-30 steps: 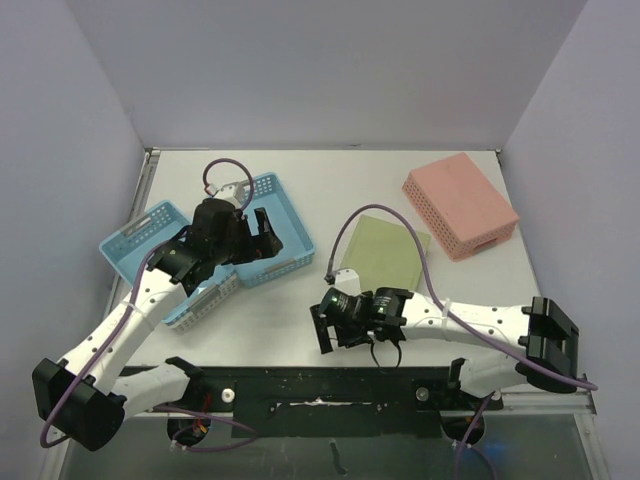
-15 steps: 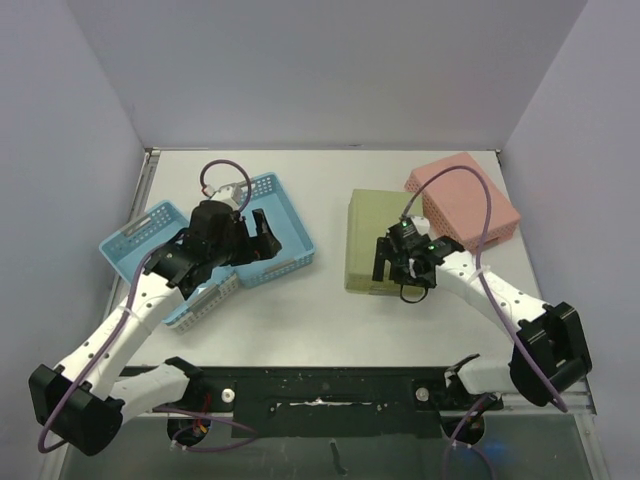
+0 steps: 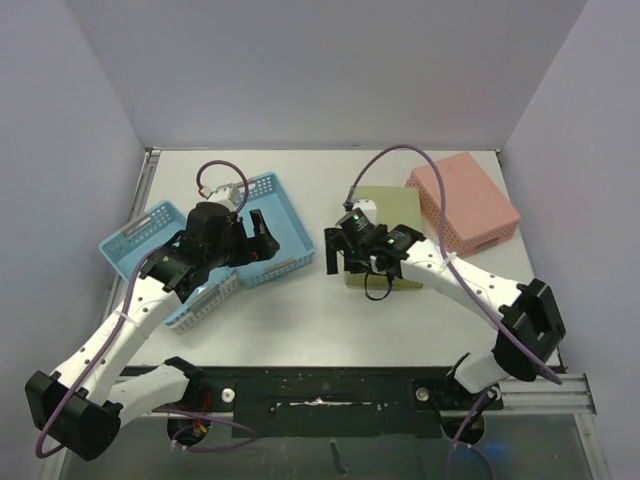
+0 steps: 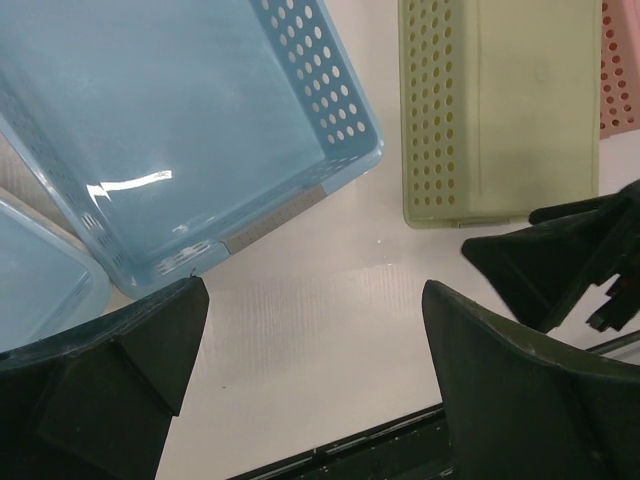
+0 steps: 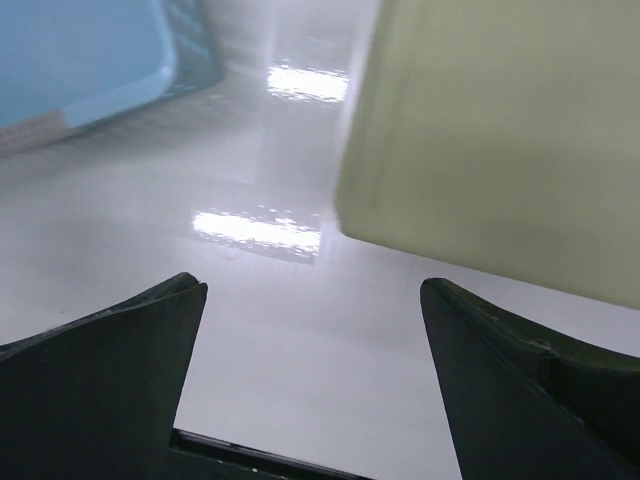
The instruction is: Turn the large container upside down
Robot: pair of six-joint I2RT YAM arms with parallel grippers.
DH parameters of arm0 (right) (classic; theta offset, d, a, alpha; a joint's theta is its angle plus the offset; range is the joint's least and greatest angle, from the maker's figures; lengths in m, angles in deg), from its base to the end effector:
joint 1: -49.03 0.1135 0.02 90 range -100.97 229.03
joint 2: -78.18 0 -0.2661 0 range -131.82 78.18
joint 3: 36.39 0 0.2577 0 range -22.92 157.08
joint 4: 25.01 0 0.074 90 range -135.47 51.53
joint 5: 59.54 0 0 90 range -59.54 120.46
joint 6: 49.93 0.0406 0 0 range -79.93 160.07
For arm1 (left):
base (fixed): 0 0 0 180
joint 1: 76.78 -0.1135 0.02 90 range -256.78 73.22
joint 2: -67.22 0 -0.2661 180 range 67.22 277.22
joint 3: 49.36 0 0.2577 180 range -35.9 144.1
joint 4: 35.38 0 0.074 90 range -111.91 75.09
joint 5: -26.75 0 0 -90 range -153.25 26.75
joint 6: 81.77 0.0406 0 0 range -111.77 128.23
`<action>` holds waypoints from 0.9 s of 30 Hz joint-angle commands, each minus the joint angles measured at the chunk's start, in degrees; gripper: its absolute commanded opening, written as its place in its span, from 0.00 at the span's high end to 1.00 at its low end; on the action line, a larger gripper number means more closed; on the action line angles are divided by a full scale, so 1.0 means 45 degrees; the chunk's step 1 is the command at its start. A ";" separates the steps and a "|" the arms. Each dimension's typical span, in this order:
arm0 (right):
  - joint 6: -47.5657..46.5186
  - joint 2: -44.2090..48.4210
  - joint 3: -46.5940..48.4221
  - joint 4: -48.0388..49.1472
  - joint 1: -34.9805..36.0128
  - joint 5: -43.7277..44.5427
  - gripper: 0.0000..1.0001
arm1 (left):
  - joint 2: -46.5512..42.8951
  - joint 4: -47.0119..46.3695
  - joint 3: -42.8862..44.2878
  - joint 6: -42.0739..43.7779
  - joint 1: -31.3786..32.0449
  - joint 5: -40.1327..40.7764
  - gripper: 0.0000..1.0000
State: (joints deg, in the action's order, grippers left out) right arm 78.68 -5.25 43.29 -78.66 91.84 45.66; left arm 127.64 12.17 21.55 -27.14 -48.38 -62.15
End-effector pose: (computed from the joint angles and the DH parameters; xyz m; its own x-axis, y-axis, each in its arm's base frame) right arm 0.2330 0.2013 0.2656 -0.8275 0.0543 -0.5588 -0.0458 0.9855 0.1636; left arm 0.2058 -0.1104 0.3228 -0.6997 -0.2796 -0.6574 0.0699 0.8890 -0.4525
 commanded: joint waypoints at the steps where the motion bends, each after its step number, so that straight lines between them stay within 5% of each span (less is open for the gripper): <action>1: 0.0334 -0.1584 0.1343 0.0858 0.0641 -0.0264 0.06 | -0.0399 -0.0211 -0.0053 -0.0058 -0.0024 0.0160 0.10; 7: -0.0386 -0.2772 0.1733 0.2485 0.0710 -0.2428 0.07 | -0.0566 0.0140 0.0064 -0.0040 -0.0023 0.0368 0.10; 16: -0.0913 -0.4014 0.2287 0.1370 -0.1731 -0.0637 0.06 | -0.0703 0.0229 0.0057 -0.0073 -0.0033 0.0453 0.10; 27: -0.2305 -0.6117 0.4952 0.0931 -0.1717 -0.0216 0.06 | -0.0744 0.0183 0.0033 -0.0103 -0.0023 0.0405 0.10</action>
State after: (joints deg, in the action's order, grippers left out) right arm 71.29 -29.28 62.28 -74.29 83.58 43.35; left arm 125.72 14.27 21.22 -27.41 -48.38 -60.66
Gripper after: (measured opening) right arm 0.938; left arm 0.901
